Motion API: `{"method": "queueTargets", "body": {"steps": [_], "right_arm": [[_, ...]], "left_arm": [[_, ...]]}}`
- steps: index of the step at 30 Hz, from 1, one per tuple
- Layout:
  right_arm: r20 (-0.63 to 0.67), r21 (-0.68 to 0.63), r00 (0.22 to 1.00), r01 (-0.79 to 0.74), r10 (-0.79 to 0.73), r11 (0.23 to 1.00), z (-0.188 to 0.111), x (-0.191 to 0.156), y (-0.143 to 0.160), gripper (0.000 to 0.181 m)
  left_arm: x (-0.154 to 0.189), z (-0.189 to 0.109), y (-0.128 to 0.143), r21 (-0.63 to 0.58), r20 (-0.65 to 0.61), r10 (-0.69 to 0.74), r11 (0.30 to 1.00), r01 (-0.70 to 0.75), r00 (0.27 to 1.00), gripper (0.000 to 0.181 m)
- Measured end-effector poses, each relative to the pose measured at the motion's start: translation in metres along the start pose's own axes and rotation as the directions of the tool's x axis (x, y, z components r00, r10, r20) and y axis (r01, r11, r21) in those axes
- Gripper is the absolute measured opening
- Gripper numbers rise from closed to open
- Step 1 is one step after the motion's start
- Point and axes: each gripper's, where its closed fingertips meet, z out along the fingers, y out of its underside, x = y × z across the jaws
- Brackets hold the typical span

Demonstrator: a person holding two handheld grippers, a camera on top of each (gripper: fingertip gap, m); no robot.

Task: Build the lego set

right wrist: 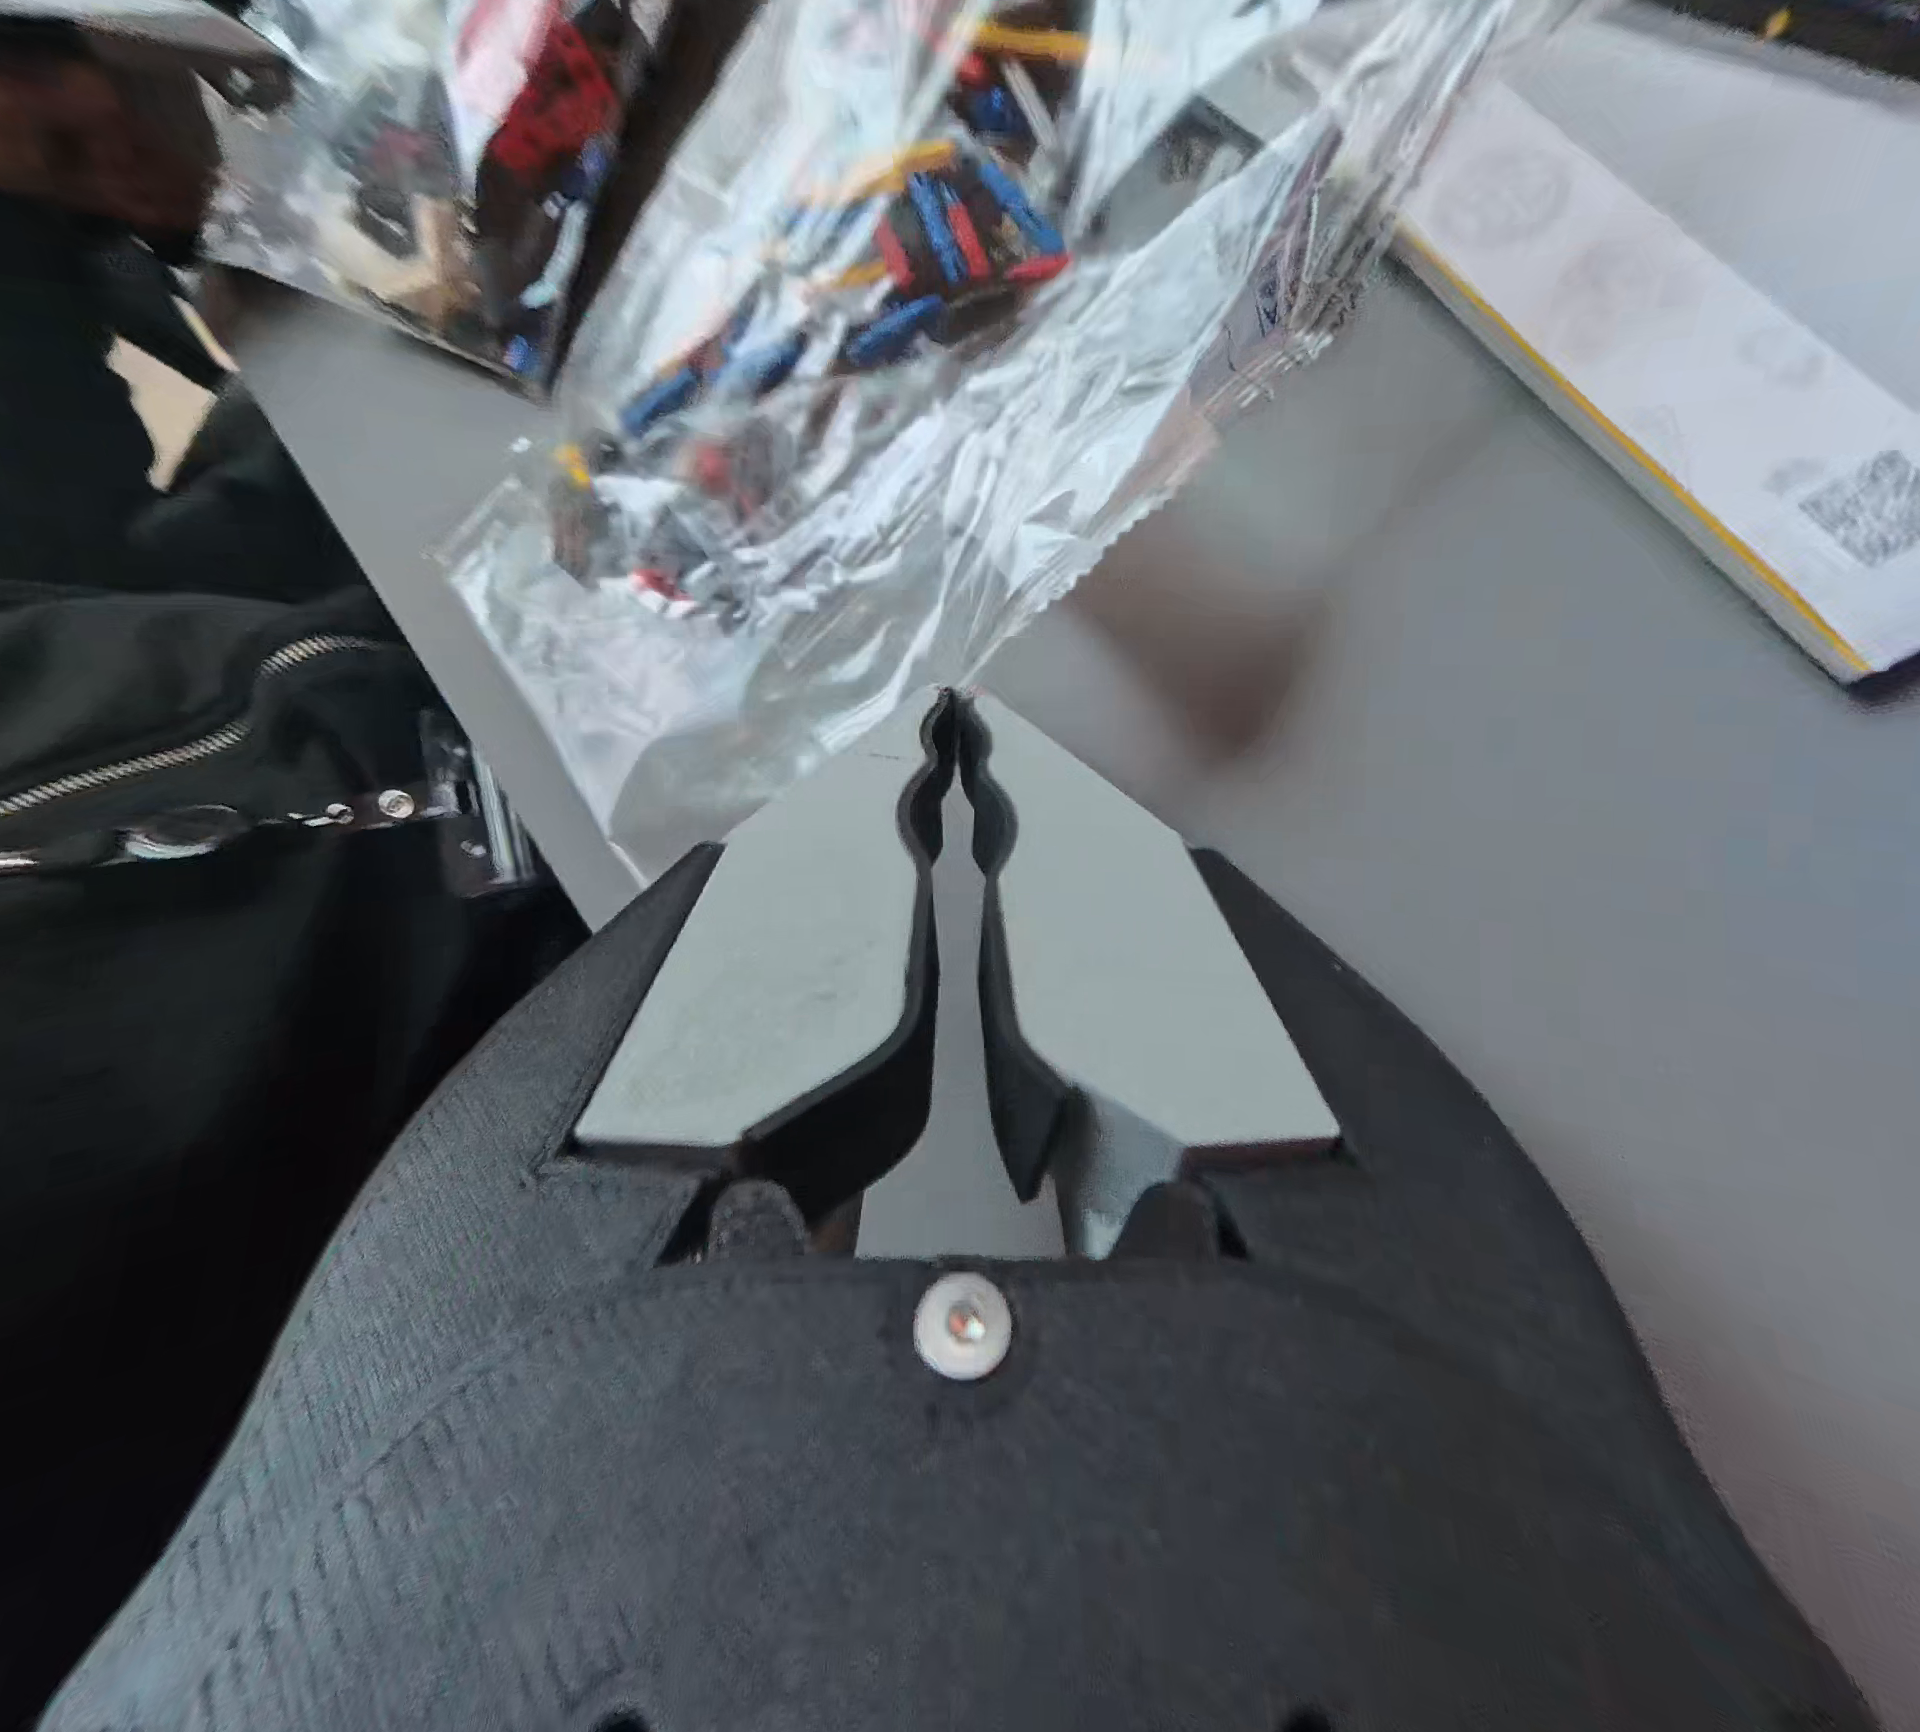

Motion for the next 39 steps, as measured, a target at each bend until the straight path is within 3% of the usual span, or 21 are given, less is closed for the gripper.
{"method": "queueTargets", "body": {"steps": [8,15,24,27,30,34,37,39], "right_arm": [[0.119,0.245,0.982,0.112,-0.145,0.963,-0.023,-0.062,-0.075,0.000],[0.114,0.312,0.933,0.291,-0.340,0.904,-0.013,-0.133,-0.158,0.000],[-0.122,0.274,0.791,0.607,-0.600,0.746,0.023,-0.201,-0.268,0.000],[-0.010,0.212,0.779,0.614,-0.627,0.760,0.059,-0.226,-0.285,0.000],[0.002,0.180,0.755,0.645,-0.656,0.743,0.094,-0.240,-0.295,0.000],[0.034,0.119,0.734,0.671,-0.679,0.732,0.130,-0.253,-0.292,0.000],[0.006,0.075,0.721,0.691,-0.693,0.719,0.157,-0.248,-0.290,0.000],[0.088,0.096,0.734,0.667,-0.673,0.739,0.168,-0.260,-0.284,0.000]], "left_arm": [[0.002,-0.003,0.004,0.008,-0.027,-0.029,1.000,0.029,0.999,0.030],[0.002,-0.003,0.004,0.017,-0.018,-0.028,0.999,0.029,0.999,0.030],[0.004,-0.006,0.003,0.035,-0.068,-0.074,0.996,0.077,0.995,0.031],[0.004,-0.008,0.000,0.054,-0.089,-0.087,0.994,0.092,0.992,0.032],[0.004,-0.012,-0.003,0.086,-0.087,-0.086,0.992,0.093,0.993,0.036],[0.005,-0.014,-0.006,0.108,-0.088,-0.067,0.991,0.077,0.994,0.058],[0.018,-0.020,-0.006,0.121,-0.113,0.024,0.993,-0.010,0.993,0.072],[0.020,-0.024,-0.013,0.148,-0.076,0.055,0.988,-0.044,0.996,0.087]]}}
